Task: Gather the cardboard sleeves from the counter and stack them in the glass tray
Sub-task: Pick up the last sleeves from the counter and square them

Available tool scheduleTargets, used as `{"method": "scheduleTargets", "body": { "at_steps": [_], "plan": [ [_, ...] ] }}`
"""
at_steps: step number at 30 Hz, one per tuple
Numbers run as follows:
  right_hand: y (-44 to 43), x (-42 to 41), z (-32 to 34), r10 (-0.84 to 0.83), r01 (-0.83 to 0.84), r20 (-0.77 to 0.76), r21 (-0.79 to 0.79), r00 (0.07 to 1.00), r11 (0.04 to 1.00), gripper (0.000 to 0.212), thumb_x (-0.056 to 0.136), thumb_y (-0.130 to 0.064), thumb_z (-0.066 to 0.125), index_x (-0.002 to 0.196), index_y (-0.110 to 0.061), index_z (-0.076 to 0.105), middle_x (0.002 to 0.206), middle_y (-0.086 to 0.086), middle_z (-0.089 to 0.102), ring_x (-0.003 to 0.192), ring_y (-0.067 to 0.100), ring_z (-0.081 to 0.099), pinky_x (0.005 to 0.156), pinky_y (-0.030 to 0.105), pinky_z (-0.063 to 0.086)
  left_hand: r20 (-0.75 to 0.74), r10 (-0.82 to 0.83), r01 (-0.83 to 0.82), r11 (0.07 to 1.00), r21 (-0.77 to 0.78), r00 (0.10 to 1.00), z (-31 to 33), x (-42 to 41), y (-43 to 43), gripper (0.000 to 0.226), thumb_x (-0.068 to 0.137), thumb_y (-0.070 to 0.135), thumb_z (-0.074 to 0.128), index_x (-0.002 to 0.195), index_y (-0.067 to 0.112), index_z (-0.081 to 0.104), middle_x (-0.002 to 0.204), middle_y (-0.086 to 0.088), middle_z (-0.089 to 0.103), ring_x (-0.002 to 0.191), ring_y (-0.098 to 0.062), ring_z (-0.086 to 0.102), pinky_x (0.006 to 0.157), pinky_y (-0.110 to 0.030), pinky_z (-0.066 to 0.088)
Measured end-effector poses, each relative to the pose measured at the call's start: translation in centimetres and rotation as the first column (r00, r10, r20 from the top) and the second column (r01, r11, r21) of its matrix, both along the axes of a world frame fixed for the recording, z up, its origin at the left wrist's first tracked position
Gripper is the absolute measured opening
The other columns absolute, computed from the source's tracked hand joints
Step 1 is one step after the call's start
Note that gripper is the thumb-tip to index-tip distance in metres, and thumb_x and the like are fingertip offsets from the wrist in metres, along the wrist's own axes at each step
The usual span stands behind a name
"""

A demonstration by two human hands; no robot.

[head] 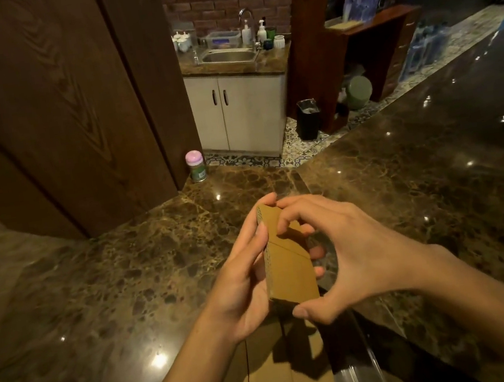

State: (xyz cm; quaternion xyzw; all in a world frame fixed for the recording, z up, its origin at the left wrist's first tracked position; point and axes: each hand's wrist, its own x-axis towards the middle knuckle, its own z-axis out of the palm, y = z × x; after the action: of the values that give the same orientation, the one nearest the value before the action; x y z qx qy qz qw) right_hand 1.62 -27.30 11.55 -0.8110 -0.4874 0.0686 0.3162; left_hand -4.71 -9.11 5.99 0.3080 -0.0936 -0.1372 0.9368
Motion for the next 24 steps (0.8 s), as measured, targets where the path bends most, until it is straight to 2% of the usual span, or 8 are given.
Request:
{"method": "scheduleTargets", "body": {
  "at_steps": [5,7,9,11,13,15,20,24],
  "plan": [
    [-0.1,-0.7,-0.7,0.022,-0.022,0.010,-0.025,1.000,0.999,0.082,0.060,-0.053,0.094,0.123,-0.029,0.047,0.143,-0.011,0.048,0.132,0.011,0.049,0.104,0.033,0.050,-0.048,0.081,-0.064,0.956,0.288,0.996,0.2,-2.2,0.4,0.067,0.088,0.047,0.070,0.148,0.052,0.040,0.140,-0.016,0.062,0.107,-0.028,0.071,0.080,-0.042,0.063],
    [-1.3,-0.7,-1.0,-0.030,0.030,-0.015,-0.033,0.999,0.999,0.083,0.058,-0.058,0.091,0.124,-0.037,0.045,0.143,-0.018,0.047,0.134,0.005,0.047,0.109,0.032,0.046,-0.044,0.140,-0.092,0.824,0.560,0.989,0.1,-3.5,1.0,0.062,0.089,0.055,0.061,0.144,0.062,0.033,0.128,-0.012,0.070,0.095,-0.024,0.076,0.075,-0.034,0.063],
    [-2.7,-0.9,-1.4,-0.091,0.085,-0.060,-0.091,0.994,0.992,0.084,0.056,-0.063,0.090,0.122,-0.047,0.042,0.141,-0.027,0.044,0.133,-0.002,0.044,0.108,0.028,0.045,0.183,0.195,-0.254,0.456,0.853,0.964,-0.9,-5.4,2.4,0.053,0.092,0.054,0.059,0.140,0.063,0.038,0.121,0.003,0.071,0.095,-0.017,0.074,0.079,-0.031,0.062],
    [-3.4,-2.1,-2.1,-0.094,0.069,-0.099,-0.229,0.991,0.971,0.084,0.056,-0.069,0.088,0.121,-0.052,0.038,0.138,-0.034,0.038,0.130,-0.008,0.039,0.106,0.022,0.042,0.430,-0.018,-0.430,-0.001,0.903,0.903,-2.2,-7.3,4.3,0.040,0.093,0.057,0.061,0.132,0.054,0.054,0.117,0.022,0.064,0.101,-0.003,0.067,0.083,-0.026,0.058],
    [-2.8,-3.9,-3.3,-0.031,-0.003,-0.078,-0.403,0.996,0.915,0.082,0.060,-0.075,0.082,0.122,-0.051,0.034,0.139,-0.030,0.032,0.128,-0.006,0.036,0.110,0.022,0.041,0.314,-0.311,-0.406,-0.302,0.862,0.897,-2.9,-8.7,5.1,0.044,0.090,0.069,0.055,0.128,0.047,0.058,0.122,0.028,0.056,0.112,0.005,0.055,0.091,-0.024,0.052],
    [-1.6,-5.6,-4.8,0.053,-0.059,-0.028,-0.531,0.998,0.846,0.085,0.066,-0.076,0.077,0.131,-0.044,0.033,0.147,-0.018,0.027,0.135,0.006,0.029,0.116,0.026,0.035,0.059,-0.455,-0.301,-0.480,0.824,0.888,-3.2,-9.5,4.7,0.050,0.088,0.069,0.053,0.133,0.046,0.050,0.135,0.022,0.047,0.124,-0.004,0.045,0.099,-0.029,0.046],
    [-0.2,-7.4,-8.0,0.115,-0.001,0.133,-0.652,0.984,0.758,0.091,0.076,-0.065,0.070,0.146,-0.022,0.032,0.164,0.016,0.016,0.151,0.037,0.017,0.125,0.045,0.026,-0.174,-0.529,-0.287,-0.674,0.680,0.830,-4.7,-9.9,3.2,0.041,0.091,0.042,0.059,0.128,0.038,0.044,0.143,0.001,0.039,0.125,-0.028,0.043,0.097,-0.043,0.041],
    [-0.4,-8.2,-9.4,0.126,0.001,0.146,-0.656,0.981,0.754,0.087,0.073,-0.062,0.070,0.140,-0.017,0.040,0.159,0.023,0.026,0.147,0.041,0.026,0.120,0.048,0.035,-0.018,-0.557,-0.405,-0.624,0.669,0.830,-6.8,-10.8,3.6,0.050,0.060,0.048,0.082,0.099,0.037,0.052,0.102,0.002,0.060,0.081,-0.022,0.063,0.047,-0.039,0.055]
  ]
}}
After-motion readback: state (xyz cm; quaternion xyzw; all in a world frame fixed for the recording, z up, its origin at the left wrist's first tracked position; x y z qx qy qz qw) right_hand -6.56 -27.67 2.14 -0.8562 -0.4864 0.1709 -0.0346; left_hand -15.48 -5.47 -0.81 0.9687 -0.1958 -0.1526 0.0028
